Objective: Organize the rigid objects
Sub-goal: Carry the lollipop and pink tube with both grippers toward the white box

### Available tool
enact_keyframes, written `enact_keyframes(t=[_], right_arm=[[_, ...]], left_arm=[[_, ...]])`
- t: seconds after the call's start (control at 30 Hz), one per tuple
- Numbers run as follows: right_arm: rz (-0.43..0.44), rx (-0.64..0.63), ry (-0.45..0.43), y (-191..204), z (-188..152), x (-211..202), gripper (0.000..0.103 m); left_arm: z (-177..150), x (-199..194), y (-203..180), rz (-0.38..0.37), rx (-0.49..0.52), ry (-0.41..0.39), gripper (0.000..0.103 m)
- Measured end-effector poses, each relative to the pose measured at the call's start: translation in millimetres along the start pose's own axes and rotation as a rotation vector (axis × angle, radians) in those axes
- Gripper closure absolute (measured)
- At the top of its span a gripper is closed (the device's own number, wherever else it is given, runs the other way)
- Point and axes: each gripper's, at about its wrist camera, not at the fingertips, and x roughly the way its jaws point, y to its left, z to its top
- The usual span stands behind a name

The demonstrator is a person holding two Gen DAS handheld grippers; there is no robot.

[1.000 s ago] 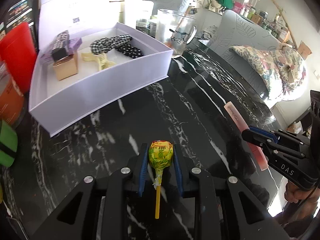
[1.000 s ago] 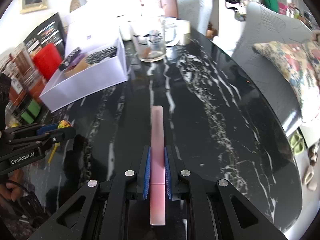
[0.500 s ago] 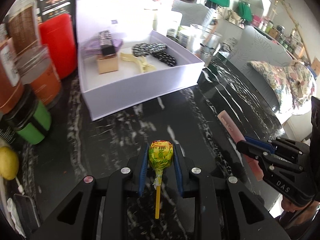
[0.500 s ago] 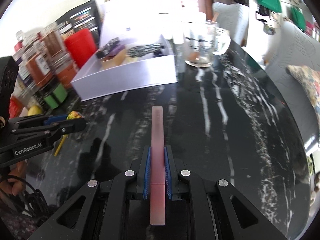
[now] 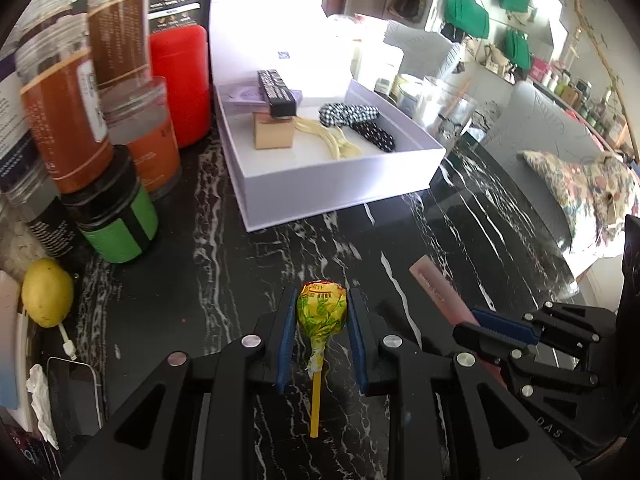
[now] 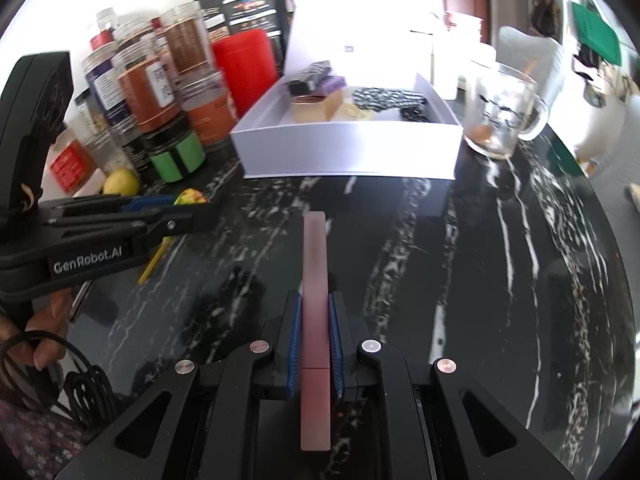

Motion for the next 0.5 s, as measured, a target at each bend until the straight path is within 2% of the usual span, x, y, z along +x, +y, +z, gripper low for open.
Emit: enact_keyframes(t=[0.5], right_arm=[[0.004, -0.089, -0.045, 5.1, 37.0, -10.0, 0.090]], left_arm=[[32.2, -10.5, 1.3, 0.011, 0.005, -0.071, 0.079]])
